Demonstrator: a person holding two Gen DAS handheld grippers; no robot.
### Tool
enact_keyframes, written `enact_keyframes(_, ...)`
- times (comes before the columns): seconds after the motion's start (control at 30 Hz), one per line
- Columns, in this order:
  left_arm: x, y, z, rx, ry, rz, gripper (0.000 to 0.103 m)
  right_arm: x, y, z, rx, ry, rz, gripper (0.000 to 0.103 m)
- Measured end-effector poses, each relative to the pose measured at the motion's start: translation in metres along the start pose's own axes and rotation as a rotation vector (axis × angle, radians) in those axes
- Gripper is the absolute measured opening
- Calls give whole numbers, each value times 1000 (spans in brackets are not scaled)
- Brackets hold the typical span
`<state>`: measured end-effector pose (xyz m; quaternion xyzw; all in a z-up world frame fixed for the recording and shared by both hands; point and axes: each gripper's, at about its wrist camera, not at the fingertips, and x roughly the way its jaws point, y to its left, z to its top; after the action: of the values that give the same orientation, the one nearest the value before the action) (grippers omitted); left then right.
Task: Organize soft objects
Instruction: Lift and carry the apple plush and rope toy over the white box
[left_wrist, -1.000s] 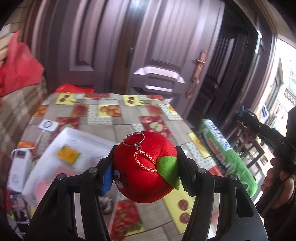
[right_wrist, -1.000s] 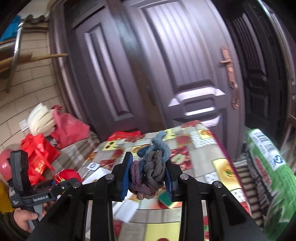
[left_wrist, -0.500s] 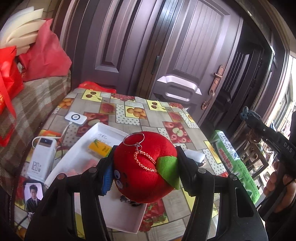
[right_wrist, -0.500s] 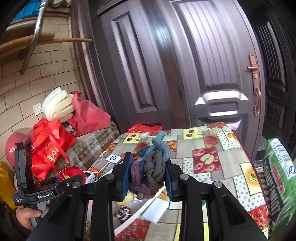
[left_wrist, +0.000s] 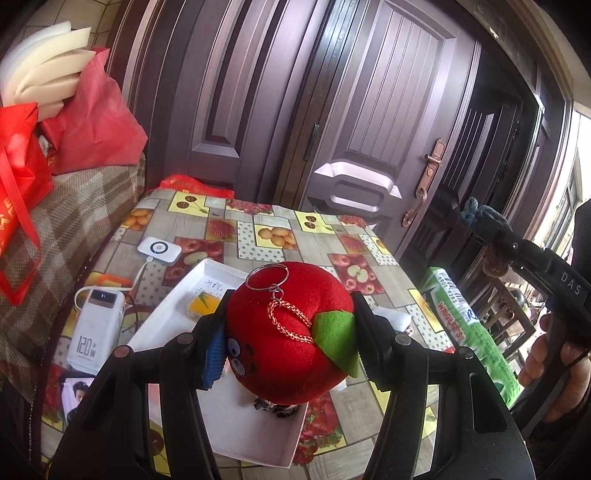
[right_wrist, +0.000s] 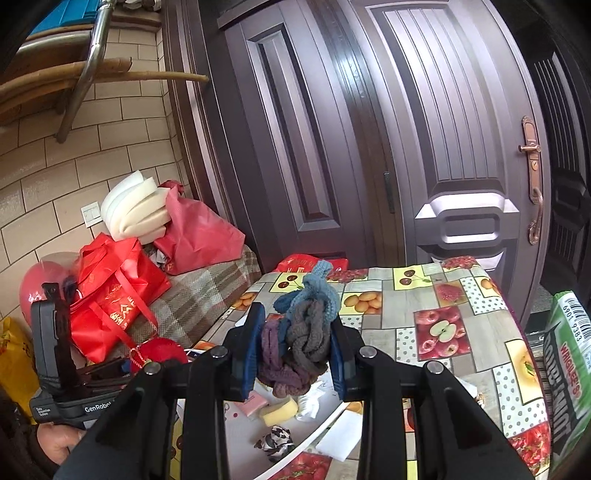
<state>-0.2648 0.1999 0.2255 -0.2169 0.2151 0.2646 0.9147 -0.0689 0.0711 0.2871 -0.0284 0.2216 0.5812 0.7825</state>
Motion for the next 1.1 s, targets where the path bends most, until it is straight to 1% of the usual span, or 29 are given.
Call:
enact_keyframes(0.17, 2, 3, 2, 0, -2, 3, 59, 4, 4, 2, -5, 0, 6, 31)
enact_keyframes(0.6, 22, 14, 5, -20, 22, 15, 60, 34, 4, -4, -6, 59, 30, 32)
enact_keyframes(1.1, 61, 40, 0, -70, 84, 34, 60, 85, 2, -22, 2, 174, 62, 32)
